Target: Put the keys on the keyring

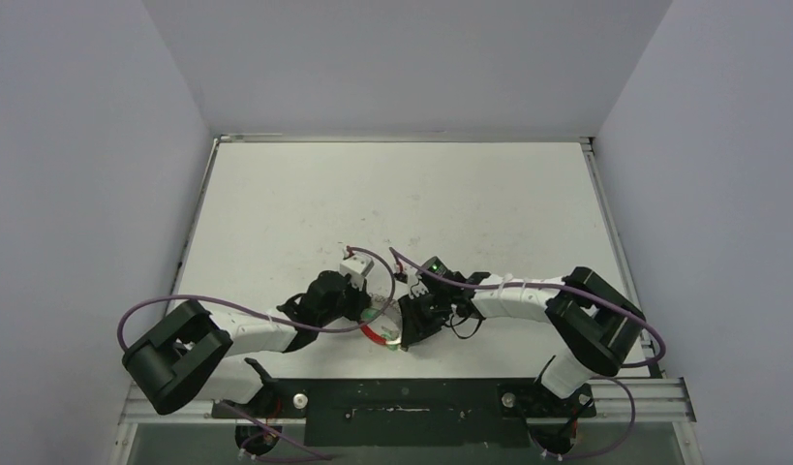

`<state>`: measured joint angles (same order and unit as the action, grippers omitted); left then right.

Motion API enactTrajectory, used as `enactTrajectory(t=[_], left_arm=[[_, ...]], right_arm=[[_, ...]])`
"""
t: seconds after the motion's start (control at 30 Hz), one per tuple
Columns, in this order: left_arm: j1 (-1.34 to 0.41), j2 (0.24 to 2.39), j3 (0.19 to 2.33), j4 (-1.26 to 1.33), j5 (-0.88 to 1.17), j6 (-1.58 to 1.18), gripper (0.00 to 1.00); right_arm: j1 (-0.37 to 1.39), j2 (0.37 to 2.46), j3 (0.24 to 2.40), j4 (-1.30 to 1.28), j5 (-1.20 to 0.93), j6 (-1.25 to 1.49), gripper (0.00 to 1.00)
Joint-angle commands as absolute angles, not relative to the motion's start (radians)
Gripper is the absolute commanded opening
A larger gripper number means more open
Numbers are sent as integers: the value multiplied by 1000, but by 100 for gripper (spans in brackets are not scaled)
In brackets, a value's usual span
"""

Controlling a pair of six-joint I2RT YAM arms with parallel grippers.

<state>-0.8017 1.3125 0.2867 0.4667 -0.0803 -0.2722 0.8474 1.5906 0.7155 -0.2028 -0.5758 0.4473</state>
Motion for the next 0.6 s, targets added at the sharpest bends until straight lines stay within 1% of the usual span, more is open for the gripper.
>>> enactTrajectory(t=[0.0, 0.17, 0.2, 0.23, 0.27, 0.33, 0.47, 0.57], left_arm=[[-726, 1365, 354, 493, -60, -170, 1], [-674, 1328, 395, 498, 20, -107, 1], [-673, 1310, 396, 494, 37, -96, 3], [-673, 1287, 394, 491, 50, -91, 8], [-672, 1263, 388, 484, 62, -91, 12], [-671, 1198, 373, 462, 77, -100, 18], [-675, 1057, 306, 407, 83, -160, 32], [-676, 927, 244, 362, 77, -235, 36]], right_arm=[[869, 1540, 682, -69, -573, 554, 23], [860, 1413, 718, -205, -458, 484, 45], [856, 1385, 726, -242, -425, 464, 50], [850, 1358, 733, -264, -398, 442, 55], [841, 1328, 736, -280, -367, 422, 57], [812, 1301, 740, -295, -354, 386, 60], [728, 1308, 749, -296, -398, 330, 61], [709, 1338, 775, -299, -410, 284, 61]])
